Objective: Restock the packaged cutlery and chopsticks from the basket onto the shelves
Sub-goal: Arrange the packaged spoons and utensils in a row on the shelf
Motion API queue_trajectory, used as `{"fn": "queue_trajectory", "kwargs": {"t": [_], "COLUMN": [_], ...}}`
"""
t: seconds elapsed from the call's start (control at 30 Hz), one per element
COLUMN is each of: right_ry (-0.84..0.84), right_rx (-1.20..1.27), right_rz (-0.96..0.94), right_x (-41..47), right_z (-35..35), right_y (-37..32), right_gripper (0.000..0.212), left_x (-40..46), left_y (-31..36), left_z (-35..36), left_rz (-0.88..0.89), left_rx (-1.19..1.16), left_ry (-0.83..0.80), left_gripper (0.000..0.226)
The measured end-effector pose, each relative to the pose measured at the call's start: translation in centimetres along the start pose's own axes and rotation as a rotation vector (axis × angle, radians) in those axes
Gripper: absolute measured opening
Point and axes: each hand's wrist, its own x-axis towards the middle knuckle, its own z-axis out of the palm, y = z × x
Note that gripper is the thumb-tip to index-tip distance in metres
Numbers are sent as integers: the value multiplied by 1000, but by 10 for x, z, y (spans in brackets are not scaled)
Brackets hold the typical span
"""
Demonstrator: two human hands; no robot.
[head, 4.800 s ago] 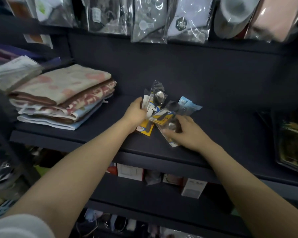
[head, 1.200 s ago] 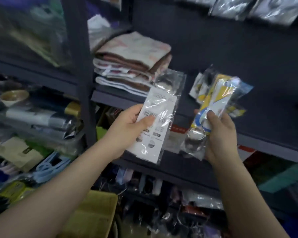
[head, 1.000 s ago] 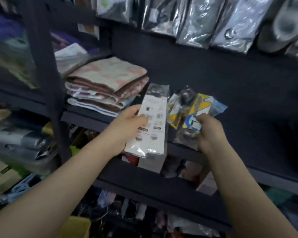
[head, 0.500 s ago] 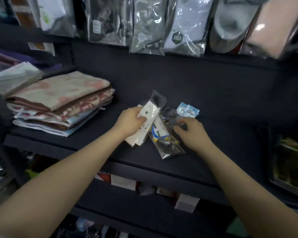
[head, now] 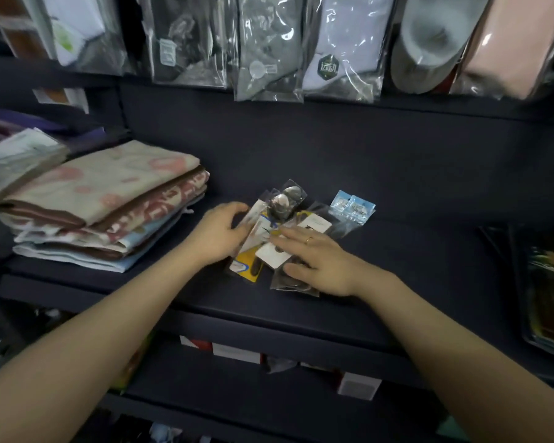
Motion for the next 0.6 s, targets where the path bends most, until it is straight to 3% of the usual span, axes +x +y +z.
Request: {"fn": "queue_trajectory", "kwargs": {"t": [0.13,0.3,0.43,0.5,0.6], "right_ry": [-66,59,137,218,287], "right_rx": [-37,209,357,265,247], "right_rz": [26,134,302,301,118], "right_x": [20,10,1,8,26], "right_z": [-2,-8,-15,-17,-14], "right_y": [-1,26,32,23,-6], "right_gripper": [54,39,26,23,33], "left_x": [4,9,16,17,12], "left_y": [-25,-31,-31,-27,-25], "left_z": [-7,-5,-4,-6,-16], "left_rz": [-129,-27,-108,-84,51], "left_rx": [-91,-4,-299,-343,-172], "left_ry": [-171,-230,-319,-296,-160], "left_gripper": [51,39,20,9,7]}}
